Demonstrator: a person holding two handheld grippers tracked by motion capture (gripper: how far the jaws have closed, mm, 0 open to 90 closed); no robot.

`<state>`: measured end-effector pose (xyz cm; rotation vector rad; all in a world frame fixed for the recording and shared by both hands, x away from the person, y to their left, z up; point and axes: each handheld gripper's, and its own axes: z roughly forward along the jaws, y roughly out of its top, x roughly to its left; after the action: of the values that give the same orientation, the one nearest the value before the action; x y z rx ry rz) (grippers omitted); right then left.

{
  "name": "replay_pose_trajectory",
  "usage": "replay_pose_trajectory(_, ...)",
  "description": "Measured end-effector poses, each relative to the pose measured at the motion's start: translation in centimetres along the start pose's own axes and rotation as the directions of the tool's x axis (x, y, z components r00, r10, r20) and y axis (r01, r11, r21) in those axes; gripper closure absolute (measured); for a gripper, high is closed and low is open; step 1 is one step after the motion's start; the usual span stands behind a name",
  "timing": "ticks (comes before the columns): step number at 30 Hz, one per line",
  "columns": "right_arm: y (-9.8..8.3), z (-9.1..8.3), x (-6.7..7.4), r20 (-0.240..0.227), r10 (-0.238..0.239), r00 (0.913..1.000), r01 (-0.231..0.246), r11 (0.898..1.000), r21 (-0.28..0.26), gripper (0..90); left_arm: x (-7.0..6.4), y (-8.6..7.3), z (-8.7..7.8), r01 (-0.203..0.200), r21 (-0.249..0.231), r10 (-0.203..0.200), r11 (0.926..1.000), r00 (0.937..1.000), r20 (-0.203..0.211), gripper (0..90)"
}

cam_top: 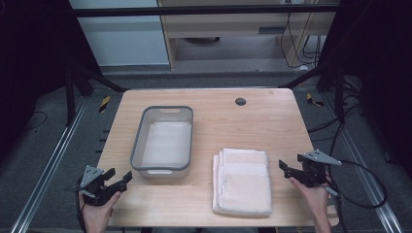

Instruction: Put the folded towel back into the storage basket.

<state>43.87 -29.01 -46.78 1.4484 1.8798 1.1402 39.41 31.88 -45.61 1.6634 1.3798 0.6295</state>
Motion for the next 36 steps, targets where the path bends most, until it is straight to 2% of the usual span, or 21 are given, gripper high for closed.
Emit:
replay_pose_trajectory(5, 0.2, -0.2, 0.2, -0.010, -0.001, 1.0000, 0.000, 1.000, -0.010, 23.5, -0.6, 0.3, -0.4, 0.007, -0.010, -0.007, 0.9999, 0.9999, 0.013, 29.1)
replay_pose_trajectory(6, 0.4, -0.3, 0.2, -0.025, 0.004, 0.9997, -0.004, 1.000, -0.014, 24.4, -0.8, 0.4, -0.5, 0.009, -0.015, -0.009, 0.9998, 0.9998, 0.015, 28.9)
replay_pose_trajectory(11, 0.7, -0.5, 0.2, -0.046, 0.013, 0.9989, -0.014, 1.000, -0.023, 26.4, -1.3, 0.6, -0.7, 0.009, -0.023, -0.008, 0.9997, 0.9994, 0.035, 29.0)
replay_pose_trajectory(22, 1.6, -0.9, 0.8, -0.058, -0.009, 0.9983, 0.007, 0.999, -0.033, 27.3, -2.5, 1.2, -0.8, -0.016, -0.028, 0.018, 0.9995, 0.9974, 0.070, 29.7)
replay_pose_trajectory(31, 2.2, -1.1, 0.7, -0.068, -0.014, 0.9976, 0.012, 0.999, -0.035, 29.8, -3.1, 1.7, -0.8, -0.023, -0.032, 0.026, 0.9992, 0.9958, 0.088, 29.7)
replay_pose_trajectory(36, 3.4, -0.9, 1.0, -0.099, -0.020, 0.9949, 0.017, 0.999, -0.039, 33.1, -3.8, 2.7, -0.5, -0.048, -0.031, 0.051, 0.9984, 0.9933, 0.104, 29.0)
